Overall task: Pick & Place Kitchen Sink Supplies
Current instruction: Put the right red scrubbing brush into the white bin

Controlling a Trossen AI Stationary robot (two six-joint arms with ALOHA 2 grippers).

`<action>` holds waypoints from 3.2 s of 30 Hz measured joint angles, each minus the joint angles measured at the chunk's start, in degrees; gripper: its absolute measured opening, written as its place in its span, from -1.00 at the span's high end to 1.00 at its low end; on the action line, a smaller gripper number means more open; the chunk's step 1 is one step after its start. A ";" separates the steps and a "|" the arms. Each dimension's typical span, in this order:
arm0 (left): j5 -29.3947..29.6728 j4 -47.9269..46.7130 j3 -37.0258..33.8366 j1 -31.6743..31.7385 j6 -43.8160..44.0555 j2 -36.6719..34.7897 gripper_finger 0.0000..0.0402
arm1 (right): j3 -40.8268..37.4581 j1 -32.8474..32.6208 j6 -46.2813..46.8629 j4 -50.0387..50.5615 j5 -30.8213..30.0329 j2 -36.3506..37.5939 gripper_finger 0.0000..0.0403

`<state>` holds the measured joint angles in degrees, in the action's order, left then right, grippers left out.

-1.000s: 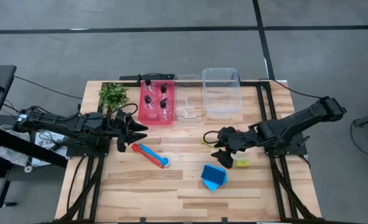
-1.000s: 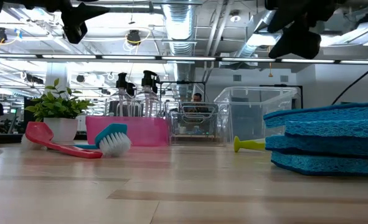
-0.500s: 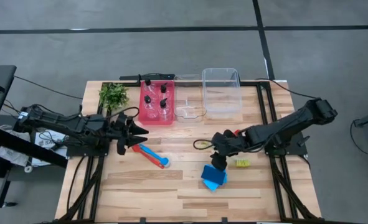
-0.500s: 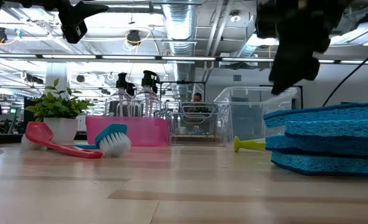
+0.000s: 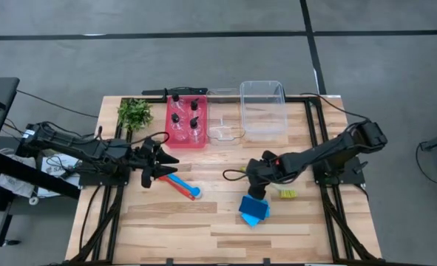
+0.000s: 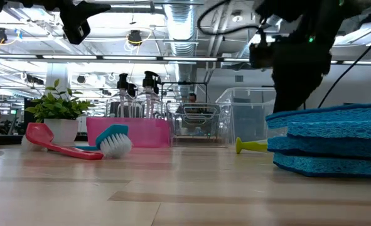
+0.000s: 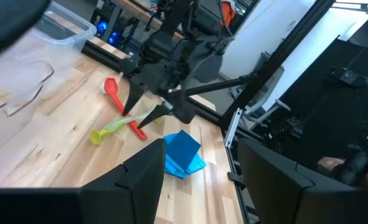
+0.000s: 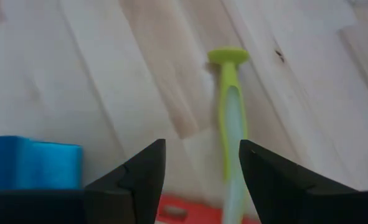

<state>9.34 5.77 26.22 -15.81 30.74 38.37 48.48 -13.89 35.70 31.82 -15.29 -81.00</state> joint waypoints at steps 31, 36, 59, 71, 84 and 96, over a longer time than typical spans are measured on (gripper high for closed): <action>0.01 0.75 0.00 0.00 -0.30 0.00 -0.02 | -0.01 2.08 -0.79 -0.49 4.13 -8.23 0.68; 0.01 0.75 0.00 0.00 -0.42 0.00 -0.02 | -0.01 2.05 0.82 -0.55 4.98 -8.23 0.65; 0.01 0.73 0.00 0.00 -2.94 0.00 -0.02 | 23.81 2.05 -8.51 14.48 7.67 -8.23 0.65; 0.03 -0.52 -0.02 0.00 -16.97 0.09 -0.02 | 38.80 2.03 -19.84 14.46 7.52 -8.23 0.65; 0.03 -0.58 -0.02 0.00 -16.81 0.11 -0.02 | 45.66 4.55 -22.32 16.76 -5.98 -8.21 0.65; 0.03 -0.58 -0.02 0.00 -15.35 0.11 -0.02 | 55.35 14.22 -22.19 28.79 -30.86 -8.19 0.65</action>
<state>9.37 5.19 26.20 -15.81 15.39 38.48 103.83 0.33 13.52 60.61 -46.15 -89.19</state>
